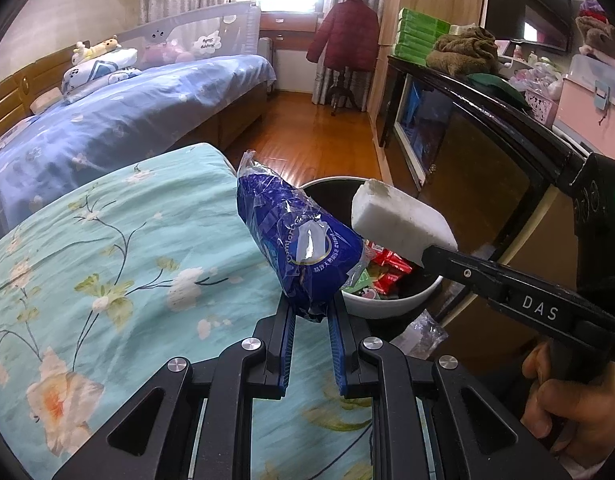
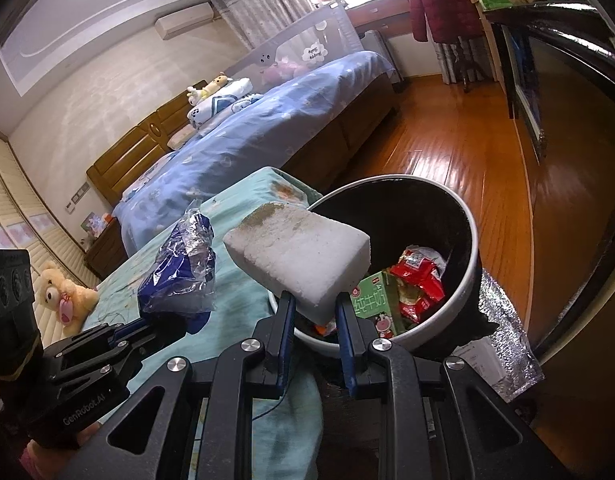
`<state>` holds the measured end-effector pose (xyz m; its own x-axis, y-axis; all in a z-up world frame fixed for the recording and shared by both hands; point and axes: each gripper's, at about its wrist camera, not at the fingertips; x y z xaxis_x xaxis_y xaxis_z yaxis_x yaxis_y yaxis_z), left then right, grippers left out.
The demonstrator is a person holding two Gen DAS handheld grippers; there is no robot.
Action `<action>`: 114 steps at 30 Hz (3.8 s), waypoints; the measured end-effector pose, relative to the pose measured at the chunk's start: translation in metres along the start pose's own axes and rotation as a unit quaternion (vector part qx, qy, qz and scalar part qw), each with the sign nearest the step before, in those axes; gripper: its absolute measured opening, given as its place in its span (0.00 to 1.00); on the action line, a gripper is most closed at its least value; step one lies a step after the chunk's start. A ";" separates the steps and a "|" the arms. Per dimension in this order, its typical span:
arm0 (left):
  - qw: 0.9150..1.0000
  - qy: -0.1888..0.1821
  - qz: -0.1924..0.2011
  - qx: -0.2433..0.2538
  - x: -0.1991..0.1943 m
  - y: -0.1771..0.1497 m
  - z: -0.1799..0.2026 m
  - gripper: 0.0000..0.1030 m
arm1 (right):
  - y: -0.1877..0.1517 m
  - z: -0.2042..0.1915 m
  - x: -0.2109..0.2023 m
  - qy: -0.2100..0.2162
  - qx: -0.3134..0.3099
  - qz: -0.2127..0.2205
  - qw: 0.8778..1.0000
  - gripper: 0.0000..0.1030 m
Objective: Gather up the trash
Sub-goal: 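Carry the blue bottle and white sponge with both tools over the bin, then open both tools to drop the bottle and sponge into the bin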
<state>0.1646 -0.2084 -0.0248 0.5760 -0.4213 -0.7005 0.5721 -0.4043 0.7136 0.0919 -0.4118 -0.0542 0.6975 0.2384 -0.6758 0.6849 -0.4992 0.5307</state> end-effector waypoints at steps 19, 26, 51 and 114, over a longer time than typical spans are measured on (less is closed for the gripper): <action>1.000 -0.008 -0.005 0.020 0.014 0.012 0.009 0.15 | 0.015 0.015 0.001 -0.014 0.012 0.003 1.000 0.20; 1.000 -0.009 -0.008 0.026 0.019 0.013 0.011 0.15 | 0.022 0.017 0.002 -0.016 0.013 0.005 1.000 0.20; 0.999 -0.018 -0.024 0.035 0.040 0.033 0.018 0.15 | 0.040 0.029 0.018 -0.038 0.018 -0.003 0.999 0.20; 0.998 -0.017 -0.049 0.045 0.073 0.054 0.026 0.15 | 0.057 0.041 0.041 -0.050 0.030 -0.028 0.998 0.20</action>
<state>0.2223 -0.2823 -0.0374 0.5000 -0.4025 -0.7668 0.5683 -0.5156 0.6413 0.1509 -0.4647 -0.0731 0.6314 0.1857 -0.7529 0.7071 -0.5365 0.4607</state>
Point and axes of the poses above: each gripper's, at about its wrist camera, not at the fingertips, and x roughly the way its jaws point, z to its right, y to its top, and after that the axes turned 9 degrees about x, right-handed
